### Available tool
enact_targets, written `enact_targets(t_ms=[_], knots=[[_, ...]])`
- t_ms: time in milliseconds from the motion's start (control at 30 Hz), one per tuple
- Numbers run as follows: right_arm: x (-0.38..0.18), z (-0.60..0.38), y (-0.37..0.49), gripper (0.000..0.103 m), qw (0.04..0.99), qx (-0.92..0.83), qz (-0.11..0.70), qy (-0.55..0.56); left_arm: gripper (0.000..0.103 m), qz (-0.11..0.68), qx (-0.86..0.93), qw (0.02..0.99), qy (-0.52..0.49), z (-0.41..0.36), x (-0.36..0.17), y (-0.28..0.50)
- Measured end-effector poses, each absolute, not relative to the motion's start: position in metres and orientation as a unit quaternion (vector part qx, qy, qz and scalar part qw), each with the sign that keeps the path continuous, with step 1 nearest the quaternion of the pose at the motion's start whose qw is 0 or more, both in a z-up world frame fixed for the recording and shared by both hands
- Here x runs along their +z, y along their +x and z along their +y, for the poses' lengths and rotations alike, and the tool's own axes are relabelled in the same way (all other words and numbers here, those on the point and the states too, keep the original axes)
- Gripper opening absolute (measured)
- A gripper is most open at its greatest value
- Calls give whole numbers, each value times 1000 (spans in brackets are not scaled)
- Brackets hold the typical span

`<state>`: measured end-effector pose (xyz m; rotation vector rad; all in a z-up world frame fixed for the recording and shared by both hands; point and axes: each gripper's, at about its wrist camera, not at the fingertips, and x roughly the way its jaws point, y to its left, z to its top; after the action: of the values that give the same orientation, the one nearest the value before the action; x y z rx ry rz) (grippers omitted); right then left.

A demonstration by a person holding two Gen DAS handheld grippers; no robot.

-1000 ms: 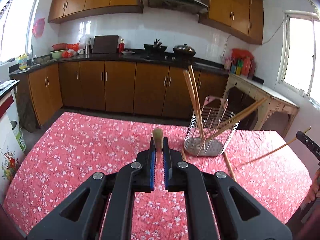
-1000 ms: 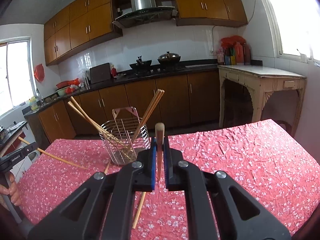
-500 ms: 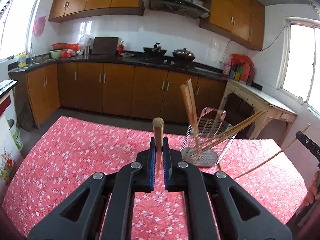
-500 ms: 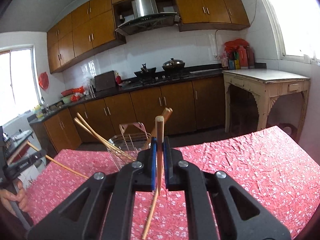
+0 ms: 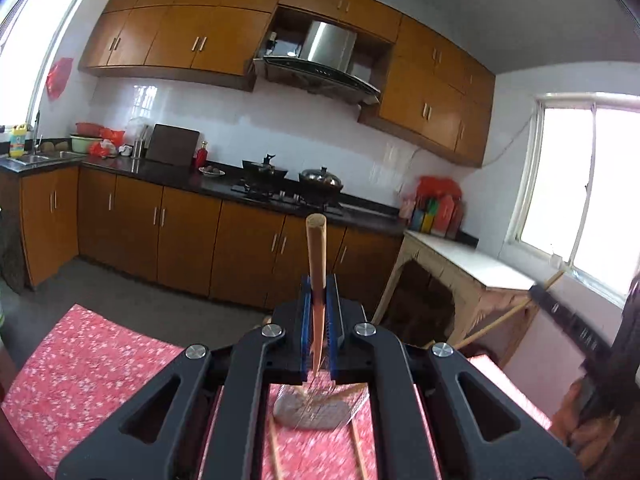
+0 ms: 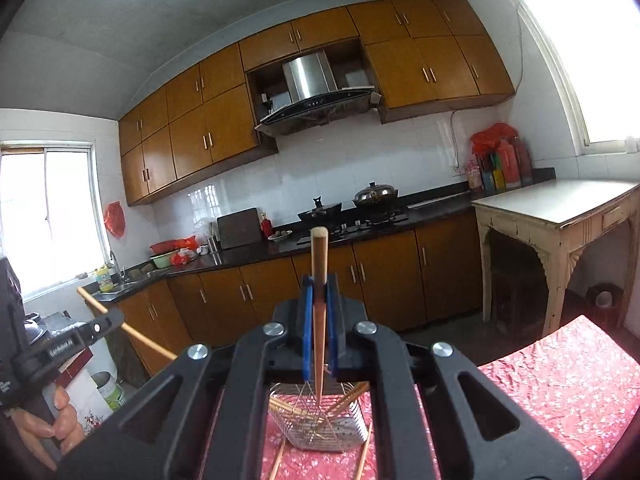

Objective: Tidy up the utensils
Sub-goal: 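Lift both held chopsticks upright above the wire holder, then open the left tool over the holder while the right tool releases its chopstick into it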

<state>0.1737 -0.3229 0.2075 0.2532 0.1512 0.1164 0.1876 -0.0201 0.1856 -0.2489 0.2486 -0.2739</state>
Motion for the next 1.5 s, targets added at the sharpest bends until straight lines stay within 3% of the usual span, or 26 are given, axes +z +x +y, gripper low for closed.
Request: enact_targets(t_ms=[333, 933, 1067, 1200, 1467, 1500], knots=[[165, -309, 242, 7, 984, 58, 118, 118, 6, 179, -114, 969, -124, -44, 137, 252], [103, -310, 309, 8, 960, 67, 216, 166, 6, 261, -115, 952, -108, -47, 93, 289], [97, -315, 309, 14, 959, 54, 222, 167, 7, 264, -114, 952, -103, -49, 94, 290], [100, -321, 300, 29, 962, 44, 210, 169, 7, 261, -112, 953, -102, -48, 100, 285], [120, -334, 262, 34, 972, 22, 177, 154, 9, 251, -105, 956, -110, -37, 113, 265], [122, -336, 255, 34, 973, 19, 173, 151, 15, 248, -103, 957, -110, -35, 115, 262]])
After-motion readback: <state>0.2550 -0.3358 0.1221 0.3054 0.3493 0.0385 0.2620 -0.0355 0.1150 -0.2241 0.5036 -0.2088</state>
